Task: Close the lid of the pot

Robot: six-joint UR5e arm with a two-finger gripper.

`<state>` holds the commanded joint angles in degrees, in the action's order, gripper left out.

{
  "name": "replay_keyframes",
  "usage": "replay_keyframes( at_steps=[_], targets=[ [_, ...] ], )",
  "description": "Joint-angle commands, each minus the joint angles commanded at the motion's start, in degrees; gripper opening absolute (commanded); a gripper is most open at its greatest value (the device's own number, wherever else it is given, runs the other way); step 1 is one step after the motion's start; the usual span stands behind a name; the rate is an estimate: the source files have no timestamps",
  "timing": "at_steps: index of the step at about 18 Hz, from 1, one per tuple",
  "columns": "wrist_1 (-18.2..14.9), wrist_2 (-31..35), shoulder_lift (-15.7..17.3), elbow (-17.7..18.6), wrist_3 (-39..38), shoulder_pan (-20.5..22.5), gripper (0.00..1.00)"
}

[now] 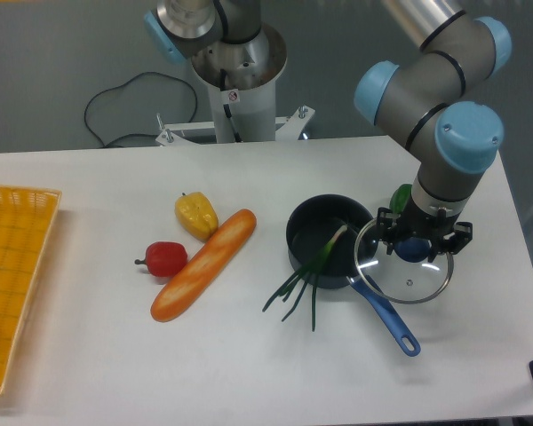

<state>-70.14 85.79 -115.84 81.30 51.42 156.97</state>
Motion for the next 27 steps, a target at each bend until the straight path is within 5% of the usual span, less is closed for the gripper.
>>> replay_keyframes(
  at_steps=[27],
  targets=[
    [1.23, -4.66, 1.76, 2.63, -0.09, 0.09, 0.6]
  ],
)
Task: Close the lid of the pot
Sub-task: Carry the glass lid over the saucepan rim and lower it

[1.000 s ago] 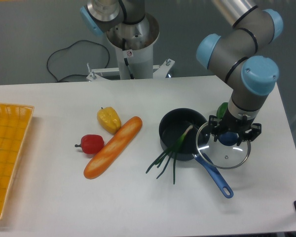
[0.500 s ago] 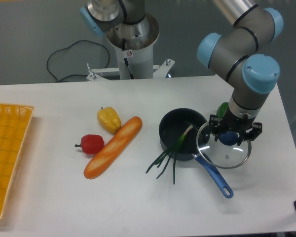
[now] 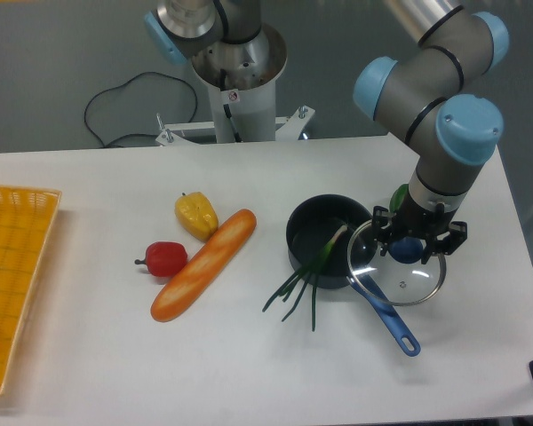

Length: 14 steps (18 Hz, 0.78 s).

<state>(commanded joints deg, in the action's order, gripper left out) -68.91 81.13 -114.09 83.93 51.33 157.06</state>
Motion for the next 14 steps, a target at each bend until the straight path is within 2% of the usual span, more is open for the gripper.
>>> replay_keyframes(
  at_steps=[5, 14],
  targets=[
    [0.0, -2.19, 1.67, 2.81, 0.09, -0.09, 0.6],
    [-0.18, -7.2, 4.65, 4.92, -1.05, -0.35, 0.6]
  ],
)
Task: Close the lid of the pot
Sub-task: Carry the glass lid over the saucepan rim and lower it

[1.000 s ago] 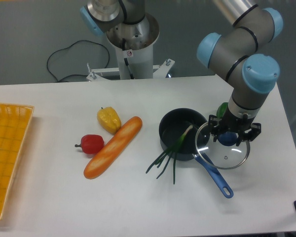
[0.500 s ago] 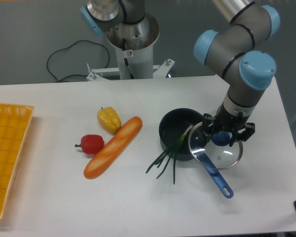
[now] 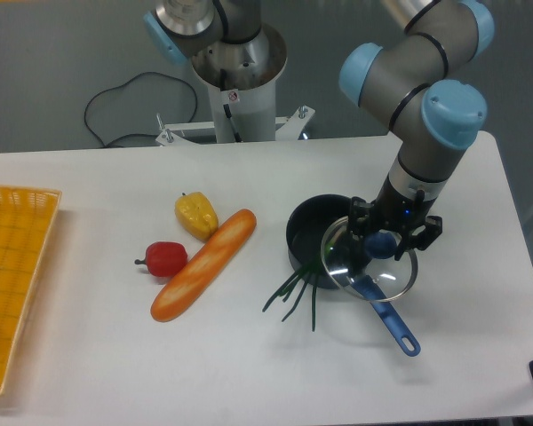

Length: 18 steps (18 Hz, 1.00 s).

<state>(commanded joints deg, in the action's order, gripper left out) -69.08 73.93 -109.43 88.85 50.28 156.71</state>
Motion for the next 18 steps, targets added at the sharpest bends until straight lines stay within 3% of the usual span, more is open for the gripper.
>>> replay_keyframes(
  at_steps=[18],
  targets=[
    [0.35, -3.53, 4.75, 9.58, 0.34, -0.88, 0.6]
  ],
)
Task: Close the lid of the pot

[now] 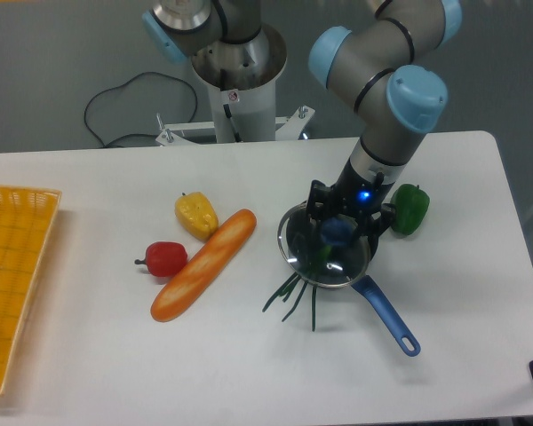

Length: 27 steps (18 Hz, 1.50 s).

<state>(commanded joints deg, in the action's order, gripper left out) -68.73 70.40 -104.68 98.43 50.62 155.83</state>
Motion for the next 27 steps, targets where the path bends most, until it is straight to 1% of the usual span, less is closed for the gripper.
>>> replay_keyframes(
  at_steps=[6, 12, 27],
  targets=[
    [0.09, 0.09, 0.44, 1.32, 0.09, 0.18, 0.6],
    [0.09, 0.26, 0.44, 1.85, 0.18, 0.44, 0.6],
    [0.09, 0.35, 0.27, 2.2, 1.67, 0.88, 0.6]
  ],
)
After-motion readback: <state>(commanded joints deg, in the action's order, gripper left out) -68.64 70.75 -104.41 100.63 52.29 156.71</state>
